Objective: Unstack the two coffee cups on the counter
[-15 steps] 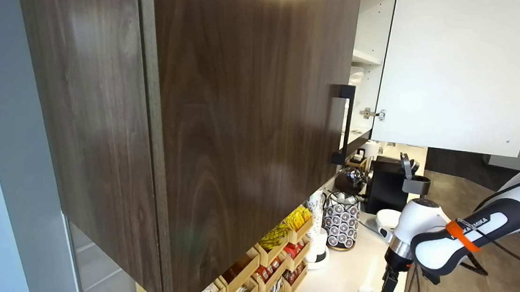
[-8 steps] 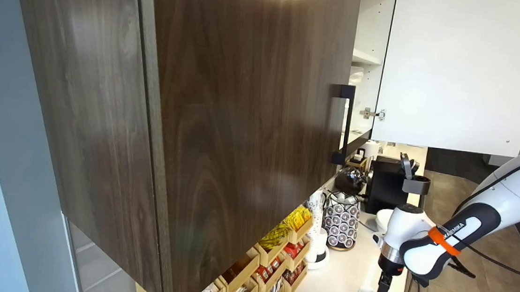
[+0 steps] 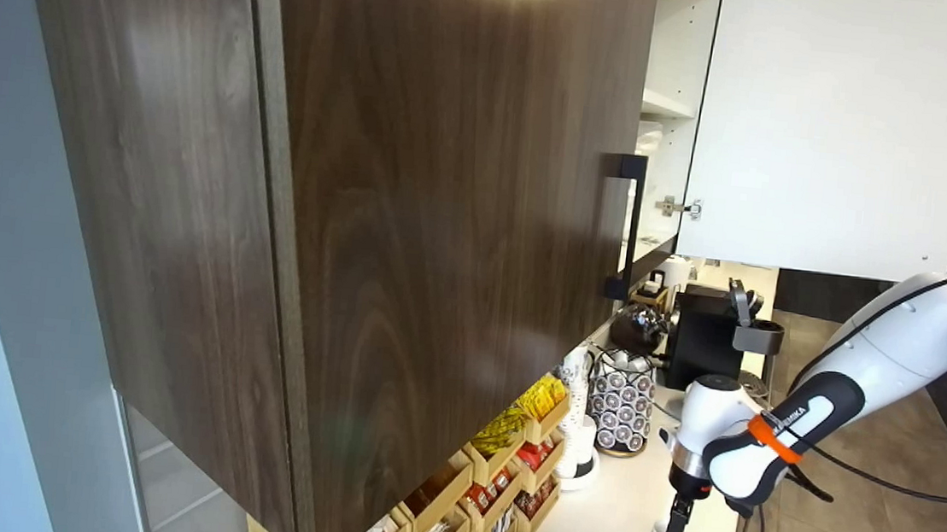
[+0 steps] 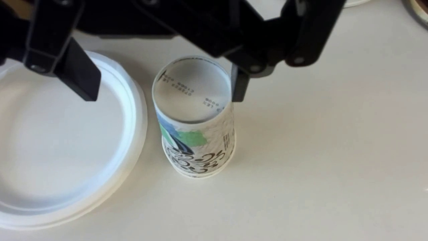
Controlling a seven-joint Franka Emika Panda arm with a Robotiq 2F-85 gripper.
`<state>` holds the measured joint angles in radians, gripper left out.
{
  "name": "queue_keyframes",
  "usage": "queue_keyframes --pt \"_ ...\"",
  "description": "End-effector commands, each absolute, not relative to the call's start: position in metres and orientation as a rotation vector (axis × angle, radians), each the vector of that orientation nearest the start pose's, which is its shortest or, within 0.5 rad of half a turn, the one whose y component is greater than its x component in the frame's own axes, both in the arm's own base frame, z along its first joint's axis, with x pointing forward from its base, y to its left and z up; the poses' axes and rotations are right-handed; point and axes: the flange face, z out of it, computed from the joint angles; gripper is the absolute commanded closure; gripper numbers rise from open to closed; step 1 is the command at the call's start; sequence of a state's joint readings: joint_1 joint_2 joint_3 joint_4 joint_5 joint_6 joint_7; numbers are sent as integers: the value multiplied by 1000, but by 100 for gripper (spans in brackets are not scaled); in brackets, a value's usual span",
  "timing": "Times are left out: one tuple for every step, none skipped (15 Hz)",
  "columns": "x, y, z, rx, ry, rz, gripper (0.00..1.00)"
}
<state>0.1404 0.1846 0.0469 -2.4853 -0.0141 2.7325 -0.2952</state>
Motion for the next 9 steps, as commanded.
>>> queue_keyframes --pt "488 92 210 -3059 -766 -77 0" --pt "490 92 208 -3060 -768 -75 0" --pt "492 91 206 -3065 -766 -70 0" --pt "494 91 205 -3065 -766 -67 0" --pt "495 91 204 -3068 -765 -64 0" --pt "496 91 203 -3070 -765 -60 0" --pt "497 91 202 -3071 -765 -57 0" --pt "497 91 201 -3073 -763 -55 0" --pt "497 91 201 -3075 -760 -53 0"
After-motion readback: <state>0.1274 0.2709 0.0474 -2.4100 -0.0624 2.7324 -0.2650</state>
